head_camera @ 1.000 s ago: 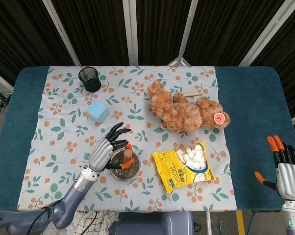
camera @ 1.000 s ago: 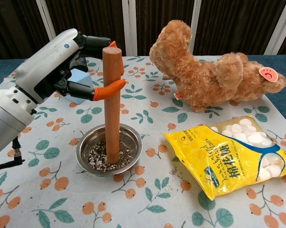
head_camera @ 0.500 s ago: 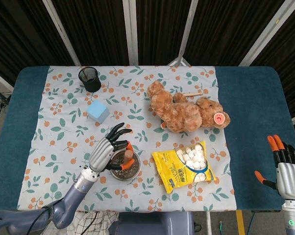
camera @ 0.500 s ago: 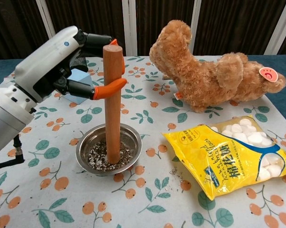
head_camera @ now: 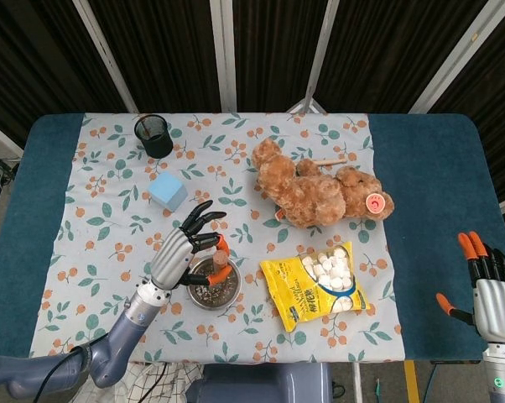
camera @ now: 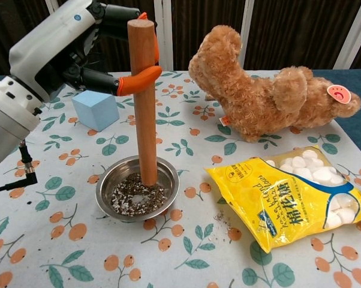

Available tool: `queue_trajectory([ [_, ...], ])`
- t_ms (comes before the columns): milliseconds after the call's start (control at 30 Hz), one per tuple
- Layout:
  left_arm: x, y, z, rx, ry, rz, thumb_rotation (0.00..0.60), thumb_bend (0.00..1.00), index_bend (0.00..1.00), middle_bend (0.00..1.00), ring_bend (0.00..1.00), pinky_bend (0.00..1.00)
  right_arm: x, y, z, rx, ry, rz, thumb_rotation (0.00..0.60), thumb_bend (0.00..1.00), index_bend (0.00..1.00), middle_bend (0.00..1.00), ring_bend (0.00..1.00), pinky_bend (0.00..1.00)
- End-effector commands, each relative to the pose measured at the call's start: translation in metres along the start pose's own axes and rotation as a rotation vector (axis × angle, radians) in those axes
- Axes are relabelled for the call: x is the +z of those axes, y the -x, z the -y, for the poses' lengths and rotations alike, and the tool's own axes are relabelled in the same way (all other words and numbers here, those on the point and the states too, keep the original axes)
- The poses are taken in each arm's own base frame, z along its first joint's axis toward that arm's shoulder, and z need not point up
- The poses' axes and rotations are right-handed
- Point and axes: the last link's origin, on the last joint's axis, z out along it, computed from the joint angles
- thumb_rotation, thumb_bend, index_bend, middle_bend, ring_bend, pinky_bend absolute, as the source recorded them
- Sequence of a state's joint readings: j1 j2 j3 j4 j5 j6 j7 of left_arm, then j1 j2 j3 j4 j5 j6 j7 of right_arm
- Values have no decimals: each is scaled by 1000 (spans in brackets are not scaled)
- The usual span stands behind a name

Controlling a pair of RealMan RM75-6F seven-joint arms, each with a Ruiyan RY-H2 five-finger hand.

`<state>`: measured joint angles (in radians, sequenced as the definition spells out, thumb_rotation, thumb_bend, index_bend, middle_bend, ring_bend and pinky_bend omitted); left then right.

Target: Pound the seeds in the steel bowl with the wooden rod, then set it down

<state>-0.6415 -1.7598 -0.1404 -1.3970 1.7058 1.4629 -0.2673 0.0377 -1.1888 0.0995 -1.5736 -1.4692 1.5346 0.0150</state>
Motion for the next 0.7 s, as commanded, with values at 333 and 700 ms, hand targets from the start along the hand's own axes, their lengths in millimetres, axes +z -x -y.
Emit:
queue_trajectory([
  [333,-13,12,13,1,-35,30,600,916,598,626,170,52,-2,1,-1,1,2,3,600,230,0,0,0,0],
  [700,-20,15,18,2,-46,40,600,916,598,627,170,52,-1,1,-1,0,1,-1,600,231,0,0,0,0],
])
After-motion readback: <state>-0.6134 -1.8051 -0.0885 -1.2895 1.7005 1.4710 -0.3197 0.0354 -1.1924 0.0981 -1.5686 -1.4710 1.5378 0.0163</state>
